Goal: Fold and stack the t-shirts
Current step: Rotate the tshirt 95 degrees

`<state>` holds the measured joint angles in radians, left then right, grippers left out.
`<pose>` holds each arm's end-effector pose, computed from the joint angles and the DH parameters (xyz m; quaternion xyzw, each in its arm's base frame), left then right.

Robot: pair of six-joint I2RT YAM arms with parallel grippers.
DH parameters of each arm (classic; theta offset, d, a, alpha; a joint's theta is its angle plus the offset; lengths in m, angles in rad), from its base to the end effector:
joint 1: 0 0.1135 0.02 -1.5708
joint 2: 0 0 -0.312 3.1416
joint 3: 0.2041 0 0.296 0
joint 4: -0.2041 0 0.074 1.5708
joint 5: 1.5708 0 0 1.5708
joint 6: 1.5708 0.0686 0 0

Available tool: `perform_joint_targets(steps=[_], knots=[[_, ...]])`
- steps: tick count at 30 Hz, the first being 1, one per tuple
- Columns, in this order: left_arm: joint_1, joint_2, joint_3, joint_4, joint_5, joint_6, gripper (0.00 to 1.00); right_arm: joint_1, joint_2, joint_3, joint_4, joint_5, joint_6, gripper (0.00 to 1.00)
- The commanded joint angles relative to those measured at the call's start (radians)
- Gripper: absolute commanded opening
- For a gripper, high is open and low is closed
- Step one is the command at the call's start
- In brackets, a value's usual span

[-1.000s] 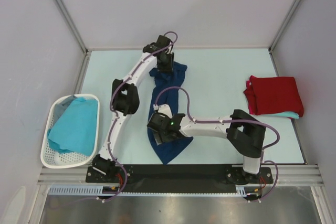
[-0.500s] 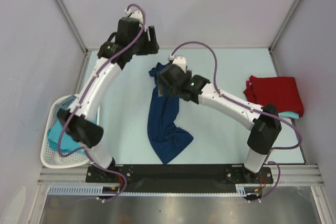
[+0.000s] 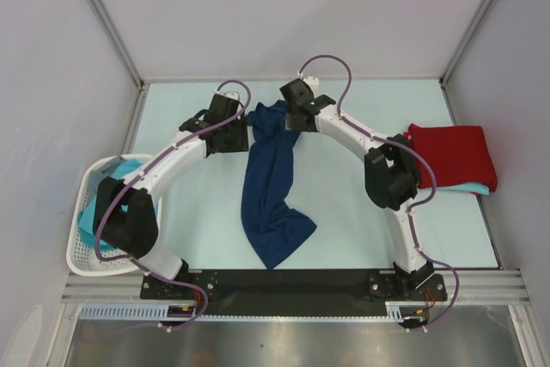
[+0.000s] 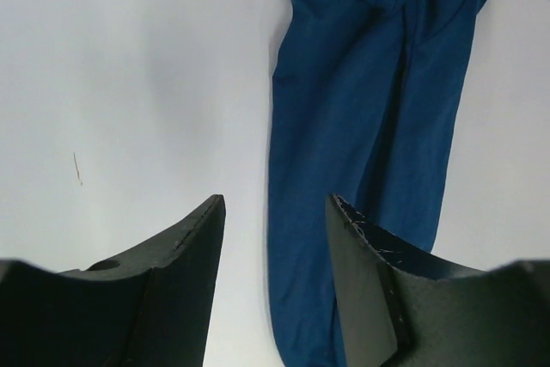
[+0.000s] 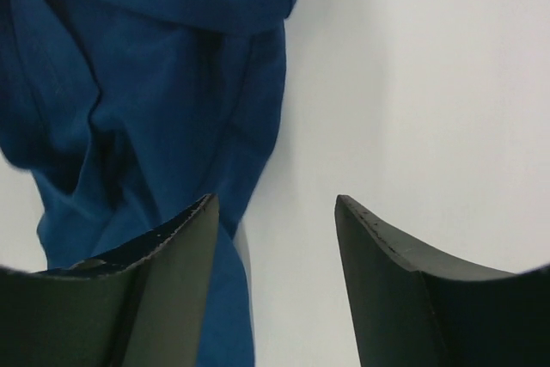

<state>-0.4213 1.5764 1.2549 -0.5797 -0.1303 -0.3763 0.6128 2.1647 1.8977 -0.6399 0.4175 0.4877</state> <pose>0.3722 -0.1570 0.2795 -0.0002 0.9427 -0.0707 0.3260 0.4858 0.3075 0.2458 0.0096 0.9273 -0.0003 0.3742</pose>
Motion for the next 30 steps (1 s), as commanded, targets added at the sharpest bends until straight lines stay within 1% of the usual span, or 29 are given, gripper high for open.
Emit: perform_joint_targets(steps=[1,7,14,18,22,30], knots=[[-0.001,0.022,0.041,0.058,-0.037,-0.027,0.56,-0.048,0.092,0.153,-0.033,-0.052,-0.003,0.58],[-0.001,0.114,0.098,0.046,-0.042,-0.044,0.55,-0.068,0.184,0.259,-0.067,-0.066,-0.028,0.59],[0.001,0.227,0.190,0.049,-0.045,-0.055,0.56,-0.105,0.237,0.282,-0.070,-0.102,-0.038,0.62],[0.007,0.296,0.265,0.018,-0.035,-0.064,0.58,-0.117,0.260,0.291,-0.066,-0.129,-0.046,0.65],[0.010,0.307,0.273,0.017,-0.038,-0.070,0.58,-0.119,0.288,0.319,-0.064,-0.151,-0.060,0.68],[0.024,0.338,0.308,0.001,-0.049,-0.070,0.58,-0.128,0.342,0.376,-0.061,-0.200,-0.048,0.66]])
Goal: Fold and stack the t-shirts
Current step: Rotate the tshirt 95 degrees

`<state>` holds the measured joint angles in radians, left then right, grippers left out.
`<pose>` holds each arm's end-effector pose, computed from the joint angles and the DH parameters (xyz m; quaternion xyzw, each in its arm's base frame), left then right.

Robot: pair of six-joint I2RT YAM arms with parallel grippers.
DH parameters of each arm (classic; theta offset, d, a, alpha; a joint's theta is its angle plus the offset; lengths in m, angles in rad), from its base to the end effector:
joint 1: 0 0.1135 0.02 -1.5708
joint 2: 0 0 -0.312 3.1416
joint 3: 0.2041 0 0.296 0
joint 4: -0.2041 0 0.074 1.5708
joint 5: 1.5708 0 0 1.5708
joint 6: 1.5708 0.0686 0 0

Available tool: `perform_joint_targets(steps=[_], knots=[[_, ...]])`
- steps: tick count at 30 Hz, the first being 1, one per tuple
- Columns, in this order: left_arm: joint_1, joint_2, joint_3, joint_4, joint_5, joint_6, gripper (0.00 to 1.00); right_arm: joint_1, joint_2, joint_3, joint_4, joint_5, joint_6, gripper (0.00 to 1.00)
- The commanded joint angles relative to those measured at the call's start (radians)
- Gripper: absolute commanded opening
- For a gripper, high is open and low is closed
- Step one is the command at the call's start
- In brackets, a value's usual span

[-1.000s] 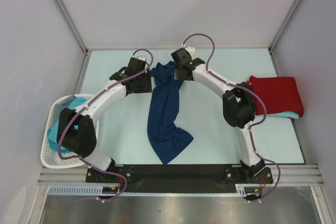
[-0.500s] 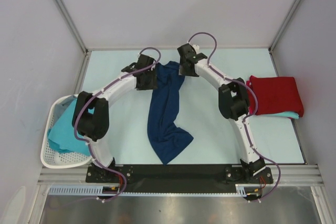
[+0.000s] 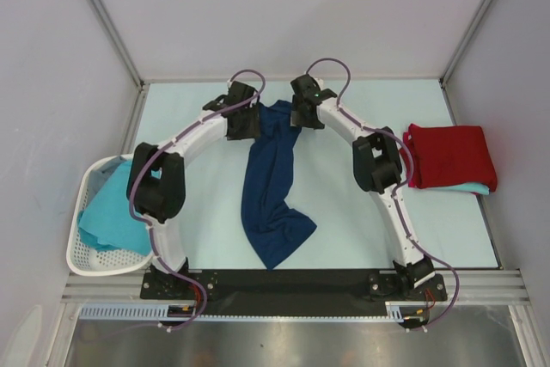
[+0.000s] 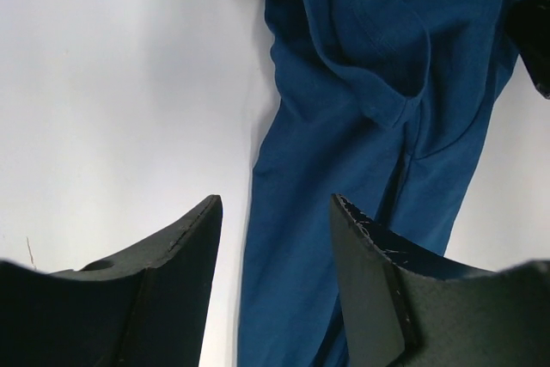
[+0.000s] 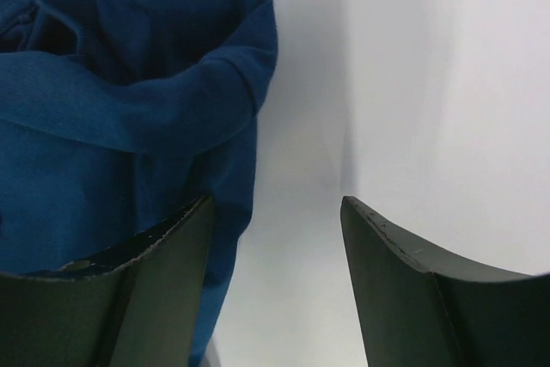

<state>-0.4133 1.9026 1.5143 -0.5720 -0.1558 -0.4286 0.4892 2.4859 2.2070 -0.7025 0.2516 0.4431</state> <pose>0.4566 -0.1886 0.2381 -0.0307 0.9507 -0.0547 0.3038 0.5734 0.2859 0.1649 0.0146 0.9499 0.0223 0.3114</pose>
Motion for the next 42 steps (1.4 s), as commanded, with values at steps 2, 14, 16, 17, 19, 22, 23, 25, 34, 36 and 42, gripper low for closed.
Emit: perform_joint_targets(steps=[2,14,16,17,19,22,23,25,34,36,42], knots=[[0.021,0.026,0.052,-0.008,-0.022,-0.016,0.58,-0.003,0.027,0.071,0.009,-0.044,-0.003,0.66],[0.038,0.113,0.066,-0.025,0.001,-0.019,0.57,-0.012,0.070,0.079,-0.008,-0.057,0.014,0.32],[0.039,0.128,0.075,-0.025,0.005,-0.016,0.57,-0.017,0.068,0.069,-0.008,-0.051,0.016,0.27],[0.041,0.133,0.083,-0.028,0.007,-0.016,0.57,-0.018,0.065,0.059,-0.006,-0.051,0.020,0.22],[0.042,0.148,0.092,-0.031,0.009,-0.015,0.57,-0.024,0.059,0.048,-0.009,-0.048,0.022,0.16],[0.045,0.168,0.116,-0.035,0.010,-0.010,0.56,-0.034,0.041,0.014,-0.006,-0.031,0.025,0.00],[0.047,0.171,0.130,-0.040,0.012,-0.010,0.56,-0.035,0.030,0.005,-0.002,-0.032,0.026,0.00],[0.048,0.187,0.144,-0.043,0.012,-0.010,0.56,-0.044,0.021,-0.019,0.000,-0.028,0.028,0.00],[0.051,0.286,0.299,-0.088,0.041,-0.015,0.55,-0.087,-0.041,-0.107,0.020,-0.018,0.031,0.00],[0.050,0.320,0.343,-0.103,0.051,-0.015,0.55,-0.097,-0.044,-0.112,0.024,-0.021,0.029,0.00],[0.050,0.355,0.403,-0.120,0.056,-0.016,0.55,-0.087,-0.055,-0.081,0.044,-0.069,0.026,0.38]])
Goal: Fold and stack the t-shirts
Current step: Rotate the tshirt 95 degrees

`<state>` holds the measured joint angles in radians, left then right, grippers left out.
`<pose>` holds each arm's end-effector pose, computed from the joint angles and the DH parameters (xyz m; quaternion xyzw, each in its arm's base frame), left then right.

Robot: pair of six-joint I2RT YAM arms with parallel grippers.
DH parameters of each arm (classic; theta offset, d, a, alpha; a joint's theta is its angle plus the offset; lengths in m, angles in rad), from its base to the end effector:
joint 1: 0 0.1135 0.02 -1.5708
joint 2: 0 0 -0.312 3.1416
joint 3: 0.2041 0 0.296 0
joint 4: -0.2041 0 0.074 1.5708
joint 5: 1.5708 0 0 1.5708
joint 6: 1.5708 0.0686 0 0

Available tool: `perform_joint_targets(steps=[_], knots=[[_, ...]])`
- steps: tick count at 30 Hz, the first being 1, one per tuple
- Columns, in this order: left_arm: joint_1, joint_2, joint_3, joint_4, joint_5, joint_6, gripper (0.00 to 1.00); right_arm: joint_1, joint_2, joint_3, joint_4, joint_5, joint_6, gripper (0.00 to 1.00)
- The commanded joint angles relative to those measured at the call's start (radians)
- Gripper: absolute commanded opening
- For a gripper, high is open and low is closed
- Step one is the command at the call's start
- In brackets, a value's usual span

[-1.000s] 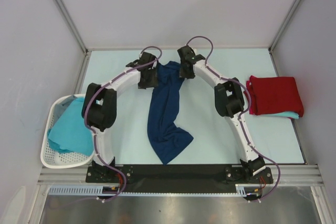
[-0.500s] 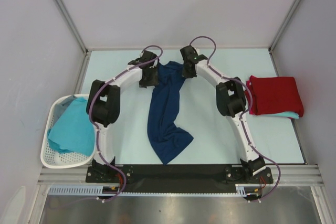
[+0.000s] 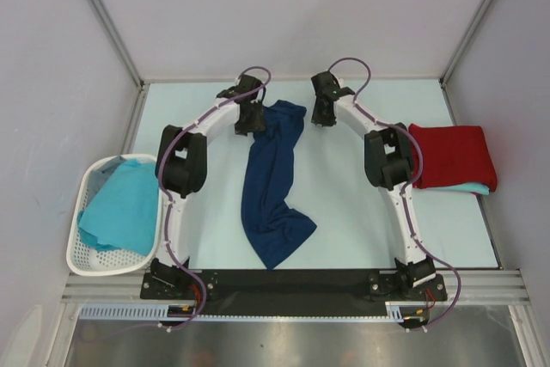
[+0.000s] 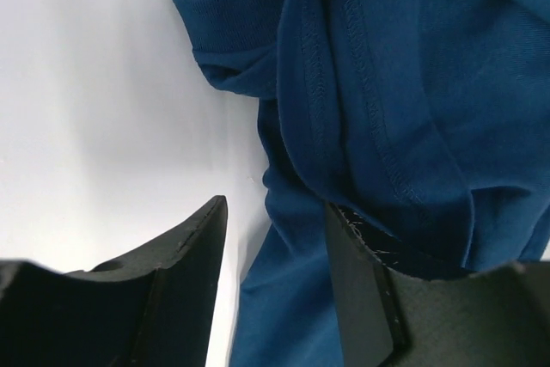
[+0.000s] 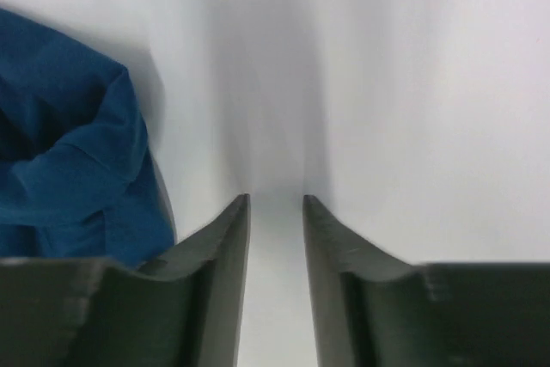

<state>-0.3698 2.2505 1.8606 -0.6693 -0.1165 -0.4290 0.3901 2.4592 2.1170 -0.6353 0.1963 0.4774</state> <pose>0.5405 -0.2010 0.1775 -0.0433 0.9650 -0.0463 0.2546 0.5917 0.2288 0.1524 0.0702 0.9496 0.0372 0.3034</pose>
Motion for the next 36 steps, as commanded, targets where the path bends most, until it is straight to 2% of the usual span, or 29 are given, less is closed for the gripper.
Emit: perform_joint_targets(steps=[1,5,16,32,35,36], knots=[[0.008,0.006,0.057,-0.023,0.014,-0.016,0.56,0.015,-0.029,0.017,-0.017,-0.018,-0.011,0.48],[0.008,0.000,0.052,-0.026,0.002,-0.010,0.58,0.032,-0.008,0.096,-0.037,-0.023,-0.014,0.60],[0.016,0.006,0.046,-0.024,0.012,-0.014,0.57,0.069,0.015,0.153,-0.041,-0.035,-0.020,0.62],[0.017,0.029,0.057,-0.021,0.028,-0.013,0.51,0.062,0.064,0.113,-0.023,-0.106,-0.028,0.48],[0.017,0.032,0.057,-0.019,0.029,-0.014,0.49,0.058,0.066,0.106,-0.021,-0.107,-0.026,0.41],[0.017,0.031,0.057,-0.021,0.031,-0.014,0.48,0.056,0.066,0.104,-0.023,-0.107,-0.028,0.33]])
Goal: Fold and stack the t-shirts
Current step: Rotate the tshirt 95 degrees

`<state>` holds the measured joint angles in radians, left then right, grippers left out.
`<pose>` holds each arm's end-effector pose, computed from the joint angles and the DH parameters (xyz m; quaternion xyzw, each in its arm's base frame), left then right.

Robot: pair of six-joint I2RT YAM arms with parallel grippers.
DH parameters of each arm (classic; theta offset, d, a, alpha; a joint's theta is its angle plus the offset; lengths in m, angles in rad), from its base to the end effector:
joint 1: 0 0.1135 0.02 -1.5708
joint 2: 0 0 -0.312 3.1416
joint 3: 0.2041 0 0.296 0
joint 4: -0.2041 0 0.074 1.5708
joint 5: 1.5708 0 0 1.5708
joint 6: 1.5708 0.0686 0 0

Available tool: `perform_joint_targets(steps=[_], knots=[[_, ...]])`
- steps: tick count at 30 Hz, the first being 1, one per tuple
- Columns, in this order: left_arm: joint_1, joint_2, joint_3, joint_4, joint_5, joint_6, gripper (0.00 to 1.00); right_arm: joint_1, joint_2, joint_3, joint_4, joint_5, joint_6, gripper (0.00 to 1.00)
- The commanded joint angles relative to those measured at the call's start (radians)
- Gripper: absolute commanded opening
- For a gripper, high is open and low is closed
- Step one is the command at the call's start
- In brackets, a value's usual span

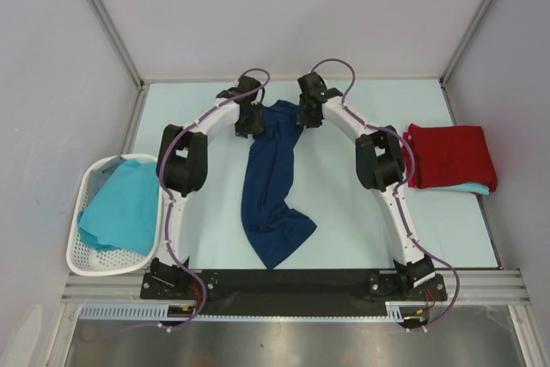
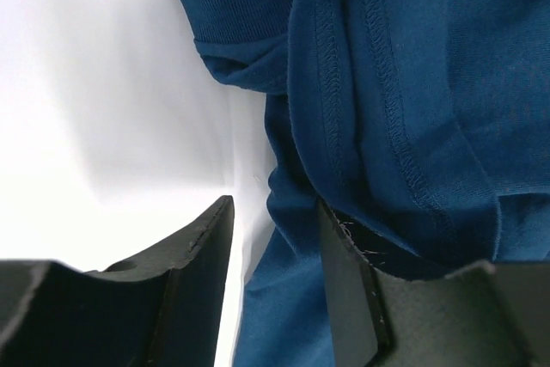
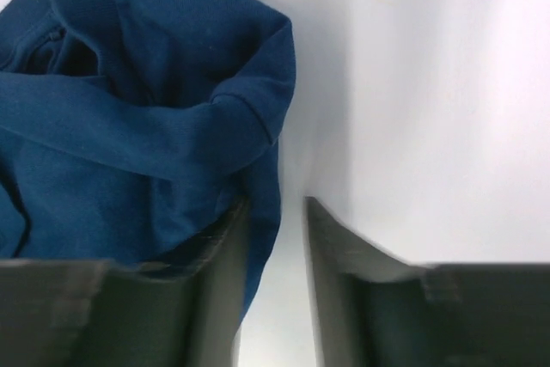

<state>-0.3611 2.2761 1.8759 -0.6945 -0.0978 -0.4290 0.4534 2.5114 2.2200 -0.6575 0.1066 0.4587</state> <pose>0.5429 -0.1979 0.1669 -0.0445 0.9697 -0.0468 0.2357 0.5873 0.2781 0.1560 0.0188 0.9506 0.0890 0.2966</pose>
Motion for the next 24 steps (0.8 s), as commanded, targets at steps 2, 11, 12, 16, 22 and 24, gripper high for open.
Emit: perform_joint_targets(steps=[2,11,12,16,22,24], knots=[[0.008,0.006,0.042,0.004,0.012,-0.014,0.44,-0.007,0.010,-0.002,-0.001,-0.022,-0.009,0.26],[0.008,0.007,0.042,0.006,0.021,-0.014,0.17,-0.012,-0.003,-0.031,-0.002,-0.010,-0.011,0.00],[0.008,0.008,0.043,0.007,0.021,-0.013,0.15,-0.012,-0.008,-0.034,-0.001,-0.010,-0.011,0.00],[0.008,0.011,0.046,0.006,0.018,-0.004,0.00,-0.016,-0.022,-0.055,-0.001,0.016,-0.008,0.00],[0.010,0.016,0.065,0.007,0.013,0.006,0.00,-0.038,-0.066,-0.103,-0.005,0.079,0.001,0.00],[0.011,0.014,0.072,0.006,0.017,0.004,0.00,-0.053,-0.078,-0.121,-0.004,0.093,0.005,0.00]])
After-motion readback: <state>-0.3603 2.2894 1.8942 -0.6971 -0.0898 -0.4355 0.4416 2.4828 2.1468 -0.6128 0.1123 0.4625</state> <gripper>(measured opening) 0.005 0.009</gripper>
